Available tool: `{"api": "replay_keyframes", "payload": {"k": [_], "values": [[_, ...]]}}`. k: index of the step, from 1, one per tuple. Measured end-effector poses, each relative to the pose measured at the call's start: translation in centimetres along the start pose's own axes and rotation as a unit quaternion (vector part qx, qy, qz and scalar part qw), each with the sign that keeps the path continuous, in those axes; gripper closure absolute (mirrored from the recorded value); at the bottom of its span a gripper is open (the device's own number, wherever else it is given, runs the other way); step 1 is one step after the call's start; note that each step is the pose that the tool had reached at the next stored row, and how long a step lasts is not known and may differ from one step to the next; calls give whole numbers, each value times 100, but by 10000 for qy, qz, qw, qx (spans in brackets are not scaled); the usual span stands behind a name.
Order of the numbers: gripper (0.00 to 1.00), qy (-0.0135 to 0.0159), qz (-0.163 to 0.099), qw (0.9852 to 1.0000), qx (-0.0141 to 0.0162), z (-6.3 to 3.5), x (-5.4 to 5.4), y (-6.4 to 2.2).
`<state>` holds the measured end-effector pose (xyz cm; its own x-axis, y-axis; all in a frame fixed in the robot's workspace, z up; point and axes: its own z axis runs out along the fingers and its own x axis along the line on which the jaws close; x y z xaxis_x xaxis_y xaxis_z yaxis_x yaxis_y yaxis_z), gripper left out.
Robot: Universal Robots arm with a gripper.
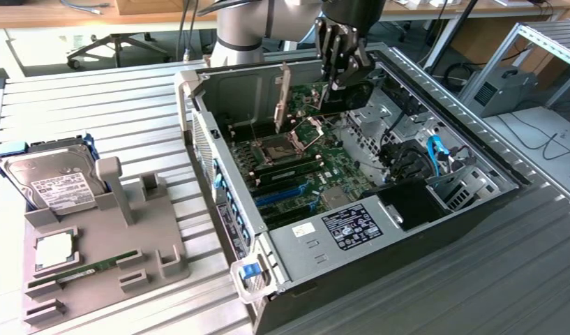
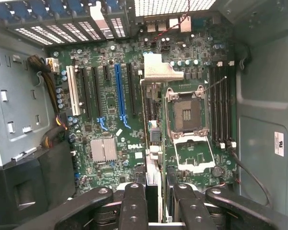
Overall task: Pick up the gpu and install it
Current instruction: 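Insert the gpu into the slot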
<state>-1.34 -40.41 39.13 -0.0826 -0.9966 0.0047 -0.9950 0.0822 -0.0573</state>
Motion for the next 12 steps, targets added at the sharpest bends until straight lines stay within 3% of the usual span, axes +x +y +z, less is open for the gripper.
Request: {"api": "replay_keyframes", "payload": {"k": [12], "values": [[73,-17,-286,9996,1,5,0,0]]}}
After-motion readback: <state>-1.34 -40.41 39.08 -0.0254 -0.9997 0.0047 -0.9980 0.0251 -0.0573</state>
